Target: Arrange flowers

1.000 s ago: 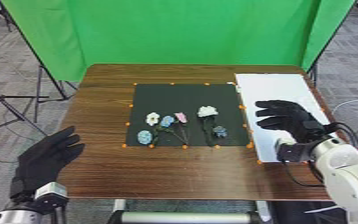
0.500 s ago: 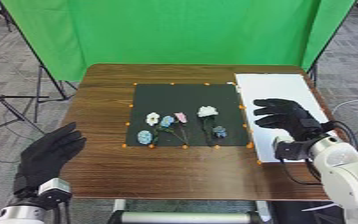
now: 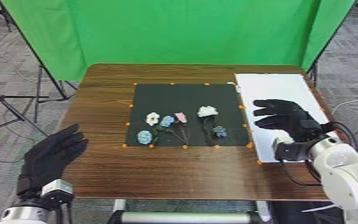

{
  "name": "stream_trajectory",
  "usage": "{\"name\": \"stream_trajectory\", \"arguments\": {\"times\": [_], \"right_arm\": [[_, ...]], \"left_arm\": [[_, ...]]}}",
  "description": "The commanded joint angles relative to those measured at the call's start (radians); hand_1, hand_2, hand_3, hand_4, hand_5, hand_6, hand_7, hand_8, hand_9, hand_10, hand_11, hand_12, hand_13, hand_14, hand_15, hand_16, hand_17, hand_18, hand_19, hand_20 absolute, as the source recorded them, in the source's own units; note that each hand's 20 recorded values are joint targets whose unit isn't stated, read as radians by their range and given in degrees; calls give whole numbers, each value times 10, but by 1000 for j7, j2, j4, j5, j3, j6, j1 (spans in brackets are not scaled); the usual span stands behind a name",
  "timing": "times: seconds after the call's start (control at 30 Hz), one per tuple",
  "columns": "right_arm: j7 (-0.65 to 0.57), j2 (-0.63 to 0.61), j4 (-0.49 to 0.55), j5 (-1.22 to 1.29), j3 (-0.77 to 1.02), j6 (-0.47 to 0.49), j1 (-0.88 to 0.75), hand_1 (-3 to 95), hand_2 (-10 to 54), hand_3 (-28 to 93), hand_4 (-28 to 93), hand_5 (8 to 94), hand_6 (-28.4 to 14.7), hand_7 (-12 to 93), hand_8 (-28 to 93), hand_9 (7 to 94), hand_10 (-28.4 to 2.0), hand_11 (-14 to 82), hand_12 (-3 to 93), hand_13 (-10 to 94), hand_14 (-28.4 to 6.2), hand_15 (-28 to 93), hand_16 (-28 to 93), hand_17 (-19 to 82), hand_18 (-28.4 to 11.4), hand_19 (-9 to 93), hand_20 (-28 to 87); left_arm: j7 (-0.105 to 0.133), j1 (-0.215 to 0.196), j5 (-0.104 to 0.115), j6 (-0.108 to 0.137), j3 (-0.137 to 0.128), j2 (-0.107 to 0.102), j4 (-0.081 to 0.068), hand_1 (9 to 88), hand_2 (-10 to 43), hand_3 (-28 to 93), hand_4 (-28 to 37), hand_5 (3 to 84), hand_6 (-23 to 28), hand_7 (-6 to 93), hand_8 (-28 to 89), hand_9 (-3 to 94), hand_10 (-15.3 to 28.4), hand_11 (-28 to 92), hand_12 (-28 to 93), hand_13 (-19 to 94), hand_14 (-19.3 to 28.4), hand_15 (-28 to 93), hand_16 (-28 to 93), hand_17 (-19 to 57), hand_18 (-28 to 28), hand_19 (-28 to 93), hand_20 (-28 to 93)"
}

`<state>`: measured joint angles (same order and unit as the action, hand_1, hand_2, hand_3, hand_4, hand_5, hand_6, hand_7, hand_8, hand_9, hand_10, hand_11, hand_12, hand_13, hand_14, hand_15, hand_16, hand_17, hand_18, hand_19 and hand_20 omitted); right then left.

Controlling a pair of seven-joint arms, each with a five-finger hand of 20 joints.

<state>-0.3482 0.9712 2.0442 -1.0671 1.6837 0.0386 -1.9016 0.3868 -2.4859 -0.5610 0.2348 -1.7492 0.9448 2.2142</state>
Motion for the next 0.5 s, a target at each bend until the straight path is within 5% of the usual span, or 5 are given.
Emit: {"name": "stream_trajectory", "arguments": {"times": [0.03,0.23,0.5], "right_arm": [[11,25,5,-1,33,29,-42,274,67,876,-283,527,3,218,-158,540,-129,148,145,432,-161,388,124,116,-184,561,157],[-10,33,-5,3,40,38,-18,273,67,875,-283,525,4,216,-157,539,-128,146,145,431,-162,387,123,115,-184,560,157],[-15,61,4,-25,52,71,-36,273,67,875,-283,524,5,216,-156,540,-127,144,145,431,-161,386,124,114,-185,560,158]], "left_arm": [[26,-28,13,15,11,0,6,267,49,809,-202,454,130,163,-91,386,222,350,106,261,283,644,-137,-82,237,645,77],[25,-5,18,24,19,-1,5,267,48,810,-202,456,131,162,-91,386,223,352,107,264,284,647,-137,-81,237,645,83],[-12,-15,-14,-1,12,17,17,267,50,809,-202,456,131,162,-91,386,223,353,107,263,284,648,-137,-81,235,641,85]]}}
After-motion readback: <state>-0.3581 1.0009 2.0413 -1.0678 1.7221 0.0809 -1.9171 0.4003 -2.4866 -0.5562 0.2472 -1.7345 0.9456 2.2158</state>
